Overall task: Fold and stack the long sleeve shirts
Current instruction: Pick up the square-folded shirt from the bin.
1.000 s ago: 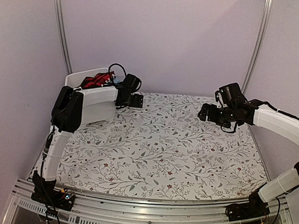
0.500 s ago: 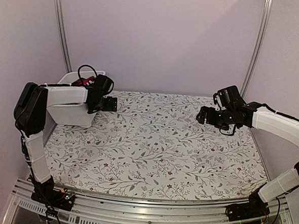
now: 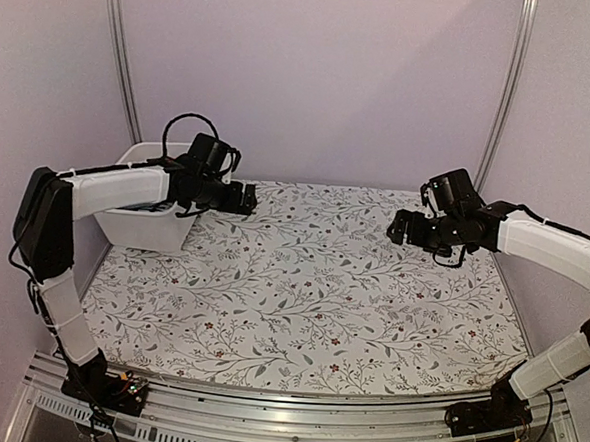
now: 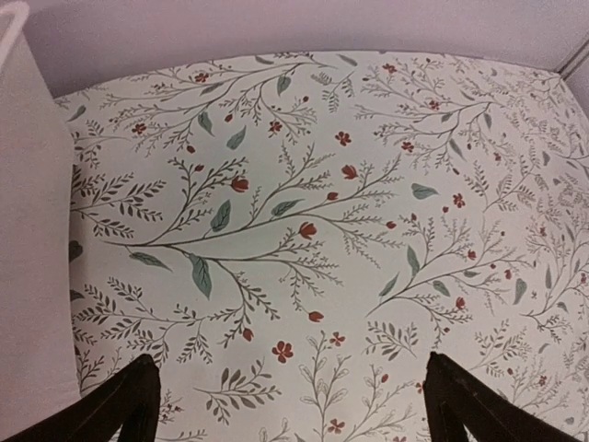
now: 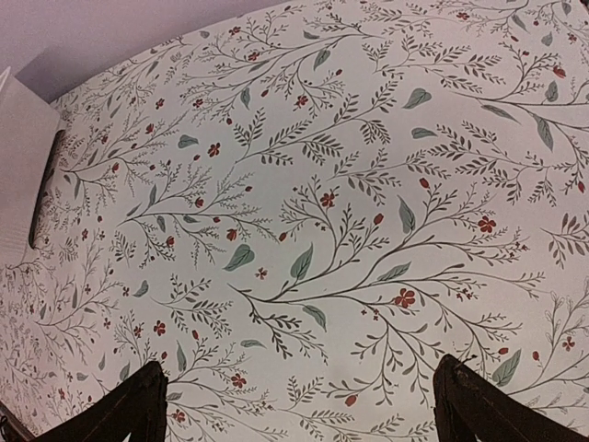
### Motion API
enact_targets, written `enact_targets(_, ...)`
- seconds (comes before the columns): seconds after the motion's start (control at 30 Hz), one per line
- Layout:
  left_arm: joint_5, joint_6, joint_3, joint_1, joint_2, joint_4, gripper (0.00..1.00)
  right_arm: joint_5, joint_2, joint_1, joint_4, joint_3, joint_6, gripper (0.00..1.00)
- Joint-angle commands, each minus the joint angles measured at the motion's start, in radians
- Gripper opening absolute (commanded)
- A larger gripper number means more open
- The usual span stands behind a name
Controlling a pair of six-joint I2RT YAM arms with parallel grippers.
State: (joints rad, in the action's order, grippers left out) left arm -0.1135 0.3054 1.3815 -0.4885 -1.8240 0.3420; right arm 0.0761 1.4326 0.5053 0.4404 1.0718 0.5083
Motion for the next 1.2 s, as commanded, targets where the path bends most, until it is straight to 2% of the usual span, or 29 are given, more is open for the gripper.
enact_targets(0.0, -0.013, 0.012, 0.073, -0.022, 0.11, 0.001, 1.0, 0.005, -0.009, 0.009, -0.008, -0.016, -0.004, 0.99)
enact_targets(0.2, -0.318, 0.093, 0.195, 0.008, 0.129, 0.184, 1.0, 0.003, -0.019, 0.012, -0.01, -0.026, -0.005, 0.99)
enact_targets(0.3, -0.384, 0.109, 0.242, 0.038, 0.101, 0.236, 1.0, 0.0, -0.017, 0.014, -0.014, -0.024, -0.009, 0.99)
enact_targets(0.47, -0.432, 0.126, 0.29, 0.108, 0.047, 0.285, 1.0, -0.008, -0.015, 0.018, -0.015, -0.024, -0.014, 0.99)
enact_targets(0.6, -0.411, 0.115, 0.312, 0.163, -0.008, 0.292, 0.97, -0.016, -0.015, 0.02, -0.02, -0.029, -0.017, 0.99)
enact_targets(0.77, -0.368, 0.108, 0.322, 0.215, -0.05, 0.29, 0.86, -0.027, -0.015, 0.024, -0.032, -0.037, -0.015, 0.99)
enact_targets(0.83, -0.357, 0.104, 0.327, 0.23, -0.058, 0.29, 0.76, -0.033, -0.013, 0.024, -0.036, -0.038, -0.014, 0.99)
enact_targets(0.9, -0.356, 0.093, 0.331, 0.239, -0.059, 0.284, 0.6, -0.037, -0.009, 0.025, -0.041, -0.037, -0.015, 0.99)
enact_targets(1.0, -0.366, 0.061, 0.349, 0.242, -0.05, 0.27, 0.27, -0.043, -0.005, 0.025, -0.045, -0.032, -0.02, 0.99)
enact_targets(1.1, -0.371, 0.023, 0.389, 0.242, -0.04, 0.263, 0.01, -0.047, 0.001, 0.027, -0.046, -0.026, -0.025, 0.99)
enact_targets(1.17, -0.358, -0.014, 0.402, 0.241, -0.022, 0.236, 0.0, -0.048, 0.004, 0.027, -0.048, -0.021, -0.029, 0.99)
